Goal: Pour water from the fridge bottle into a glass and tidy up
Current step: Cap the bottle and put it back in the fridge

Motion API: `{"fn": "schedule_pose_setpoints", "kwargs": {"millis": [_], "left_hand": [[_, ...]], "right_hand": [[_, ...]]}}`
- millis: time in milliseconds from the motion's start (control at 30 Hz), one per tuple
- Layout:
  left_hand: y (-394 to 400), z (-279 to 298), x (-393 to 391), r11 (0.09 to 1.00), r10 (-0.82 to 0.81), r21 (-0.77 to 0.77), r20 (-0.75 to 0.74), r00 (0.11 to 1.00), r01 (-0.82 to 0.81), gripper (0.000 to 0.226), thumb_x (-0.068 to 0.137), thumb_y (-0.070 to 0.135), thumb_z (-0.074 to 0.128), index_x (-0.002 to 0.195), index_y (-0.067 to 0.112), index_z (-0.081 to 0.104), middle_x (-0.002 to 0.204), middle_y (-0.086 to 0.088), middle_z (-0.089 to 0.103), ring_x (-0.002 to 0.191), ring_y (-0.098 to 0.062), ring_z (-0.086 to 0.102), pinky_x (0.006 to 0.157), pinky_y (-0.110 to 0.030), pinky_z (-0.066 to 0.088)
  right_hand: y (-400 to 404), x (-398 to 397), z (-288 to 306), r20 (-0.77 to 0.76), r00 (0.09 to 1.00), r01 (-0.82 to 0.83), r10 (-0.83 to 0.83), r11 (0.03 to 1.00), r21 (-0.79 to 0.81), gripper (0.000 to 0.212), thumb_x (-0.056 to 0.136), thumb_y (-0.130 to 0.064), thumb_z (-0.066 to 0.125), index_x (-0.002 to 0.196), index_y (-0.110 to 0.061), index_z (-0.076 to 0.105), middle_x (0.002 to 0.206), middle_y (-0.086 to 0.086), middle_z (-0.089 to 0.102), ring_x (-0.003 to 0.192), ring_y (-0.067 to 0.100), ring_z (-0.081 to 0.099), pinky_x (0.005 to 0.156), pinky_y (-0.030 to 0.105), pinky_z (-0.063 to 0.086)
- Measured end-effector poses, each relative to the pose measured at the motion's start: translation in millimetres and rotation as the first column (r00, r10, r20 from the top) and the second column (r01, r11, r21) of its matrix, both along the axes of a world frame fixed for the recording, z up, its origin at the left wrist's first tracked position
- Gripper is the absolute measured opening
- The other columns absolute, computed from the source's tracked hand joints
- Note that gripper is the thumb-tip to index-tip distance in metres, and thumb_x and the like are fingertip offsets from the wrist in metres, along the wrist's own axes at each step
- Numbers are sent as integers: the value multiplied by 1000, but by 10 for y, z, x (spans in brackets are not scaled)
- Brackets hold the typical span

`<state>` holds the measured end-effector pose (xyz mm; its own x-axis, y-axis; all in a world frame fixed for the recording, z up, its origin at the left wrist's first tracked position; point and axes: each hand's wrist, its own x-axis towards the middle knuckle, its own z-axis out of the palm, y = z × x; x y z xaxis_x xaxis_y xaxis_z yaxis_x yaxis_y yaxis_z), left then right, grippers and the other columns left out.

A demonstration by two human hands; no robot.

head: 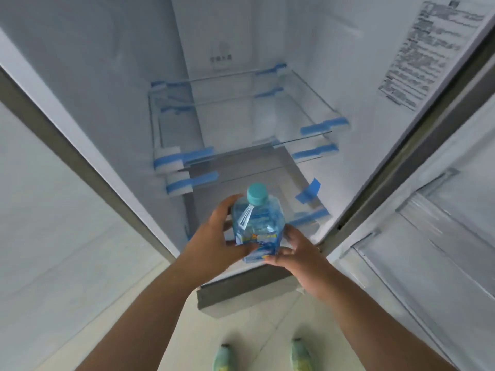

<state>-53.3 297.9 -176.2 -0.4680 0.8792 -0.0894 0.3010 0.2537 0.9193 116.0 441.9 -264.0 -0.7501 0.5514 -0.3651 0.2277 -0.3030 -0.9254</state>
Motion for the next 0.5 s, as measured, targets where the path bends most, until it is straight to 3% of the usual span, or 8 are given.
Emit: {"fn": "schedule_pose_setpoints", "kwargs": {"millis": [67,133,233,300,367,433,500], "left_hand": [[15,-73,34,994,111,-20,23,994,-110,84,77,12,91,135,49,43,133,20,61,122,-6,65,89,-20,59],[29,-119,75,980,201,-15,40,979,-200,80,79,8,89,132,47,43,131,19,63,118,-1,66,84,-13,57],[86,-161,98,953,300,6,76,951,-302,78,80,4,87,123,51,43,131,16,62,120,-3,65,84,-14,57],[123,-178,96,938,342,16,88,935,-345,80,81,1,85,123,54,42,133,16,61,123,-8,65,90,-21,59],[151,-202,84,928,366,39,97,926,-371,83,80,-2,85,124,55,43,133,17,61,124,-9,65,94,-26,60],[184,-224,59,924,372,51,110,922,-379,83,80,-4,85,124,54,44,132,18,62,124,-8,65,93,-25,60],[217,-253,17,920,375,68,129,918,-386,82,80,-4,84,123,54,46,131,19,63,123,-6,65,90,-21,59]], "right_hand": [[113,-108,-164,-45,998,-38,34,994,-99,73,81,11,76,141,-25,58,146,-6,61,122,22,69,103,41,55],[201,-171,-342,-122,991,3,-47,939,-344,63,87,14,66,142,-17,59,144,2,63,127,27,65,110,44,48],[298,-138,-730,-28,950,188,-310,644,-742,41,98,2,53,137,-6,62,134,12,67,121,34,66,107,44,49],[273,-65,-1043,117,904,327,-412,488,-809,34,100,-13,54,131,-4,63,128,16,66,114,36,67,99,44,54],[201,-16,-1352,212,867,412,-451,409,-814,44,103,-29,52,138,-2,58,120,18,67,114,37,66,95,46,55],[159,-36,-1604,276,830,466,-484,331,-820,60,105,-45,46,148,-3,50,121,19,67,121,38,62,102,48,50],[181,-130,-1769,301,801,485,-518,265,-833,70,106,-54,39,153,-3,42,141,21,57,137,38,52,114,49,42]]}}
